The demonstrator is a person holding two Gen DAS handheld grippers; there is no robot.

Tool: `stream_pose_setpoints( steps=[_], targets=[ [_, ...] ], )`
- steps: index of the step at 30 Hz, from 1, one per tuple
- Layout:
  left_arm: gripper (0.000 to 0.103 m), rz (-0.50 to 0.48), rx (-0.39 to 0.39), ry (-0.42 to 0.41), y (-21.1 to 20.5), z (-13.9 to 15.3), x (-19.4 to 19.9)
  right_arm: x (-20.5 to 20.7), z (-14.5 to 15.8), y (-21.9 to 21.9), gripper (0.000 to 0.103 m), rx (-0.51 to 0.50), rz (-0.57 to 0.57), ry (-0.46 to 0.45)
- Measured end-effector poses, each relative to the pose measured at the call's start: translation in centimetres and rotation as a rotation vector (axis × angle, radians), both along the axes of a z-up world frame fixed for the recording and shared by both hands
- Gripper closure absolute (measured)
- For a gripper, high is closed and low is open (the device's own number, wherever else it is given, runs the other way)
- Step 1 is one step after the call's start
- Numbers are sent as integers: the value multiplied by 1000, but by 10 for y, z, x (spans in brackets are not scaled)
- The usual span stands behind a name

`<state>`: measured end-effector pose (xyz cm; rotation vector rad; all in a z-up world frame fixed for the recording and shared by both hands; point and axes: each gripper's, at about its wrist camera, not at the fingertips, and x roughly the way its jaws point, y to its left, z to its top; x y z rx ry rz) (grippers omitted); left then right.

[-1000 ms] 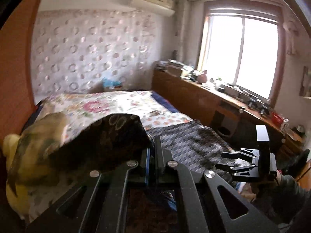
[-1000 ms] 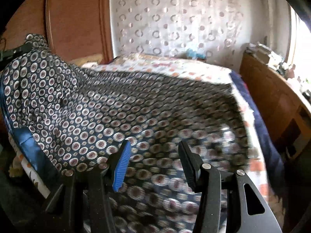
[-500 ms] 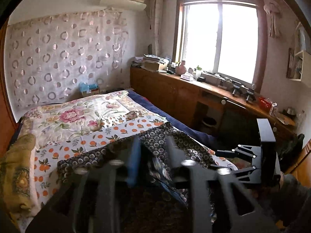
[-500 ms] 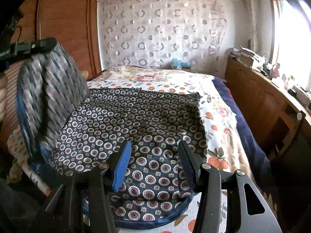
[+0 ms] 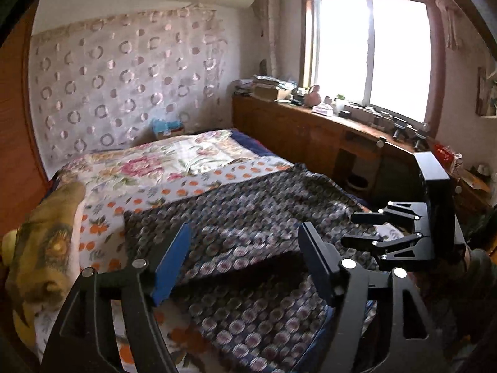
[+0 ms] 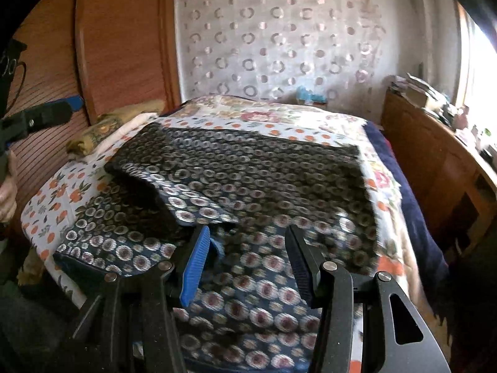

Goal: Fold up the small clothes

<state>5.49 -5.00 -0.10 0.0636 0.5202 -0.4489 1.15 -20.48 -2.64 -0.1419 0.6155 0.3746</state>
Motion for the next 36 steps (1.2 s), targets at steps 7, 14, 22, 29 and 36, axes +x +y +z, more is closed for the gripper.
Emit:
stream_pose_setpoints(
  steps=[7, 14, 22, 29, 36],
  targets=[
    [30, 62, 11, 44, 21, -21, -2, 38, -19, 29, 51, -56, 95, 50],
    [30, 98, -2, 74, 37, -35, 1, 71, -32, 42, 51, -151, 115, 97],
    [30, 102, -1, 78, 39, -39, 2, 91, -38, 61, 58, -168, 133, 118],
    [30, 105, -2, 79, 40, -39, 1, 79, -25, 56, 99, -94, 146, 37],
    [30, 110, -9, 81, 42, -42, -1, 52, 14, 26, 101, 14, 83, -82]
  ],
)
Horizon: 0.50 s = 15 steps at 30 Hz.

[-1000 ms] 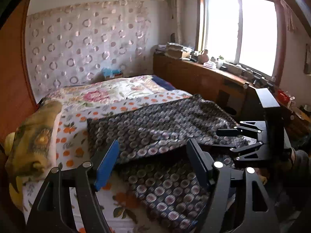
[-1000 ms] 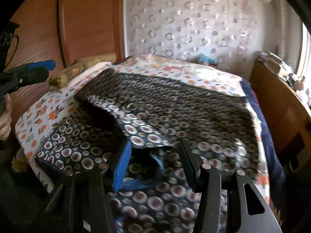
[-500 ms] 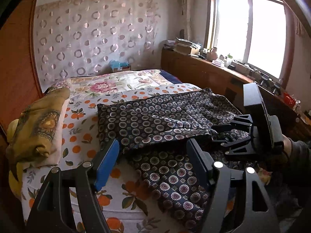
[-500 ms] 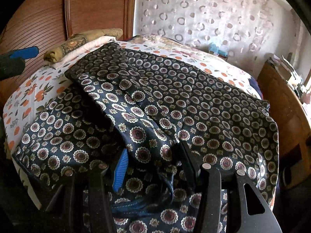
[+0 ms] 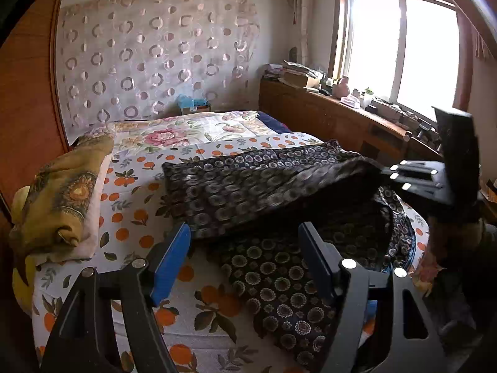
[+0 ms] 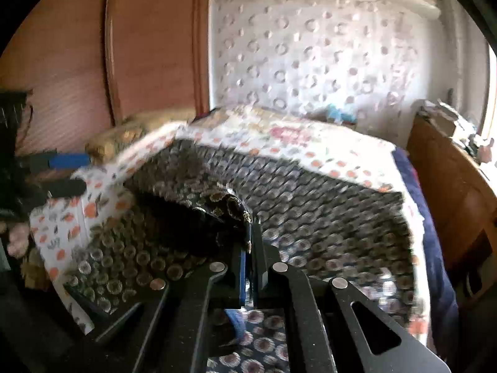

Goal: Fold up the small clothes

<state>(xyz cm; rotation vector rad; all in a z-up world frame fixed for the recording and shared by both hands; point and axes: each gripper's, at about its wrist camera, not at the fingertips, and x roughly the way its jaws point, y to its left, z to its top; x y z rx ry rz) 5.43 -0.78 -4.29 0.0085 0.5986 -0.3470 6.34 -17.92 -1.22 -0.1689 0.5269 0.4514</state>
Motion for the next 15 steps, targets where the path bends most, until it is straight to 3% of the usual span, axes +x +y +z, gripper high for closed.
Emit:
stream_pose_setpoints(
  steps=[15],
  targets=[
    [30, -28, 0, -10, -13, 1, -2, -32, 0, -67, 101, -24, -234, 25]
  ],
)
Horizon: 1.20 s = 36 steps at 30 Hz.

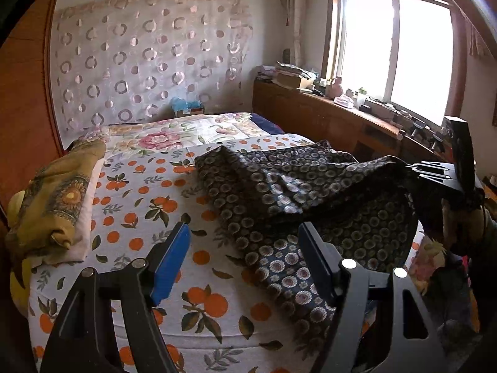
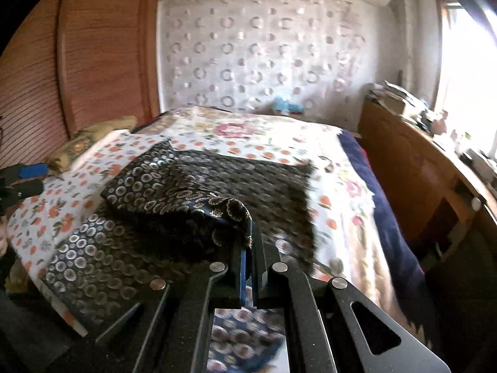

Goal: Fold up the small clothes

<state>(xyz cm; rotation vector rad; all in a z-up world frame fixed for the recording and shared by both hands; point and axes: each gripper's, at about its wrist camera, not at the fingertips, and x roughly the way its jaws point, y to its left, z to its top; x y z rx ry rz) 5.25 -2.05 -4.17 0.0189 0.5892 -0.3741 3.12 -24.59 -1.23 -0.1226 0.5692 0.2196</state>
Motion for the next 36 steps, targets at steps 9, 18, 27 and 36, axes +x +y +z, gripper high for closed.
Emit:
stream_pose_setpoints(
  steps=[9, 18, 27, 36],
  targets=[
    [30, -5, -2, 1, -5, -1, 0, -1, -1, 5, 62, -34, -42, 64],
    [30, -3, -1, -1, -8, 0, 0, -8, 26, 25, 33, -10, 41, -7],
    [30, -3, 2, 4, -9, -1, -1, 36, 9, 109, 33, -52, 269, 95],
    [30, -3, -2, 11, -7, -6, -3, 75, -19, 151, 33, -168, 372, 233]
  ],
)
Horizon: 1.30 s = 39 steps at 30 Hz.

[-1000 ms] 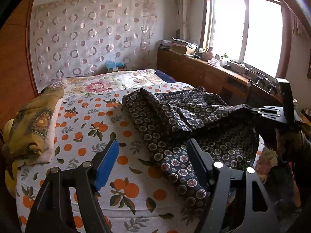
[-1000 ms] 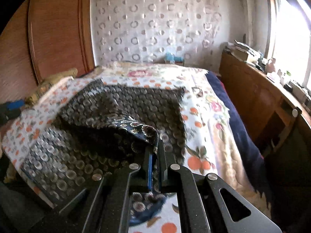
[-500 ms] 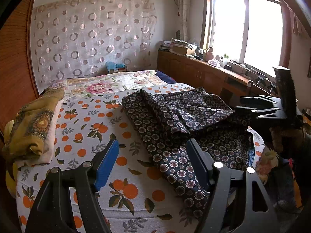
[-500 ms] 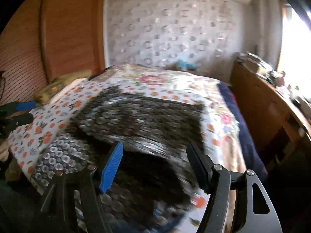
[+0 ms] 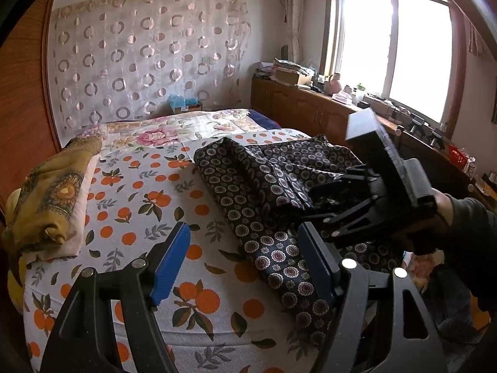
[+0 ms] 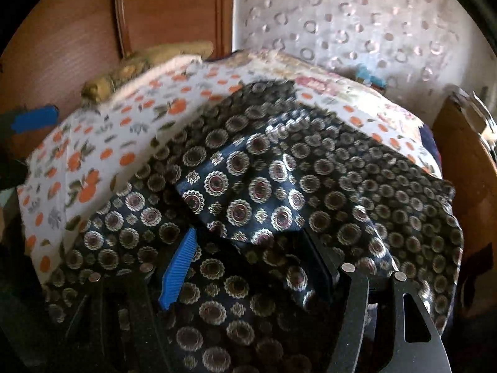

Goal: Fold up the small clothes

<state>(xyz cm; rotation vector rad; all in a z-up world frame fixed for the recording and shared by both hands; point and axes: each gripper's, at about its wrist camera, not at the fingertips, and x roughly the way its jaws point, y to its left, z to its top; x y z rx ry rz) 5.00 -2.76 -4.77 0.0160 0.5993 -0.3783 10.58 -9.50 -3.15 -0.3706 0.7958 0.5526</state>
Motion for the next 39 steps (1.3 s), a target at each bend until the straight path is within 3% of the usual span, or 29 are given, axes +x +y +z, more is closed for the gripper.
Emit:
stream_pose_setpoints(
  steps=[4, 8, 10, 17, 21, 31, 33, 35, 39],
  targets=[
    [30, -1, 1, 2, 0, -1, 0, 12, -4, 3, 37, -8, 2, -3],
    [30, 0, 2, 3, 0, -1, 0, 23, -4, -3, 92, -14, -5, -31],
    [30, 0, 1, 2, 0, -2, 1, 22, -4, -7, 95, -14, -15, -57],
    [30, -3, 1, 7, 0, -5, 1, 48, 29, -54, 97, 80, -192, -135],
    [30, -8, 3, 11, -1, -10, 0, 70, 38, -83, 99, 113, -278, -128],
    [30, -22, 12, 21, -4, -13, 2, 106, 19, -113, 98, 34, -470, -138],
    [30, -22, 12, 23, -5, -13, 3, 107, 17, -114, 86, -18, -517, -166],
    [30, -23, 12, 24, -6, -14, 2, 108, 18, -114, 79, 3, -511, -161],
    [30, -25, 14, 28, -8, -13, 4, 92, 25, -117, 76, 63, -489, -169]
  ],
)
